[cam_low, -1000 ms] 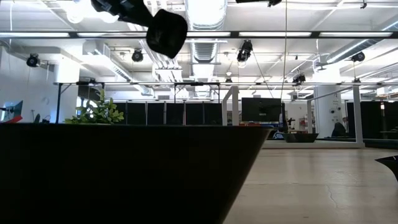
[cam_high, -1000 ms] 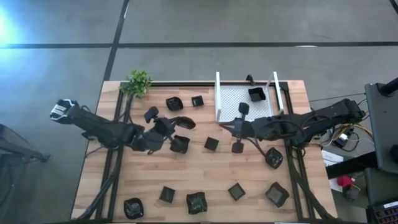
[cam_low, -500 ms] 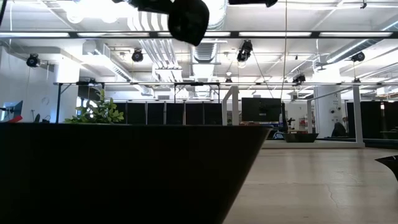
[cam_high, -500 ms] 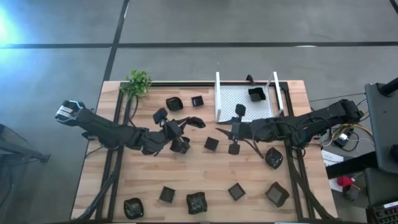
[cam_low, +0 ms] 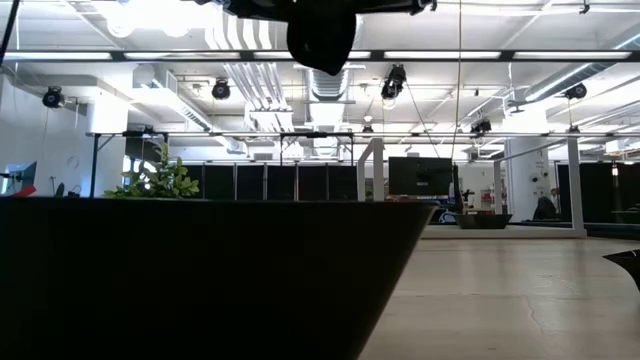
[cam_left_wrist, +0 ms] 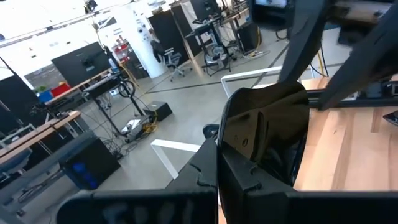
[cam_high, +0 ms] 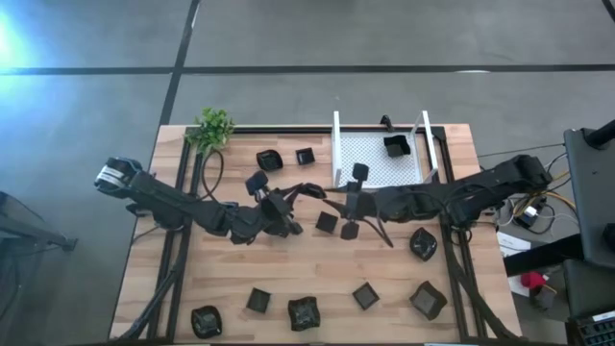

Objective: Pick & Place Mini shaped plates
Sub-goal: Put the leaf shaped plate on the shelf, then put the square plate on the shelf

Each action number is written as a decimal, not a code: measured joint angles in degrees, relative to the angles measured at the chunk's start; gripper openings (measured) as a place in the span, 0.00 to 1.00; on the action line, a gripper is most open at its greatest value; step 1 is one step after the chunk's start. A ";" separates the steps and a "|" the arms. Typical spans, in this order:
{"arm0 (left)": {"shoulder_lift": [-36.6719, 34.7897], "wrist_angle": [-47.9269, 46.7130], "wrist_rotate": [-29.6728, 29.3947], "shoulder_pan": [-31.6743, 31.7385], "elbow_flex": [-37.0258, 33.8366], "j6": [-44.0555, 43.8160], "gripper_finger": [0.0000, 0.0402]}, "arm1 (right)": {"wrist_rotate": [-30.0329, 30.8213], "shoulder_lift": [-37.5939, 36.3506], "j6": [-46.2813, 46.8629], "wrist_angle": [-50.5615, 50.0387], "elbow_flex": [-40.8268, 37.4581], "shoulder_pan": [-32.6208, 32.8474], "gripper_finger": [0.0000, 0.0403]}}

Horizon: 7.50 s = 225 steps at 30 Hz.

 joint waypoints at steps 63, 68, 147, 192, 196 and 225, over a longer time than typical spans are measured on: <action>-0.28 0.00 -4.51 -4.31 0.02 -1.45 0.28 | 7.56 -0.24 0.47 0.33 -0.02 -0.32 0.04; -0.31 0.05 -8.08 -5.86 0.02 -0.29 0.28 | 7.86 -2.03 2.30 -0.12 -0.02 -0.32 0.04; -1.29 -0.14 -8.82 -10.04 0.04 -0.33 0.28 | -18.19 20.11 13.91 -17.07 -0.09 -54.98 0.02; -1.29 -0.25 -8.82 -10.10 0.04 -0.84 0.28 | -18.16 20.04 13.45 -17.65 -0.09 -54.96 0.22; -1.29 -0.26 -8.82 -10.10 0.04 -0.81 0.28 | -18.14 19.77 14.69 -17.78 -0.09 -54.96 0.25; -1.29 -0.40 -8.82 -14.50 0.04 -0.87 0.28 | -18.19 -7.27 22.91 -34.66 -0.50 -19.64 0.02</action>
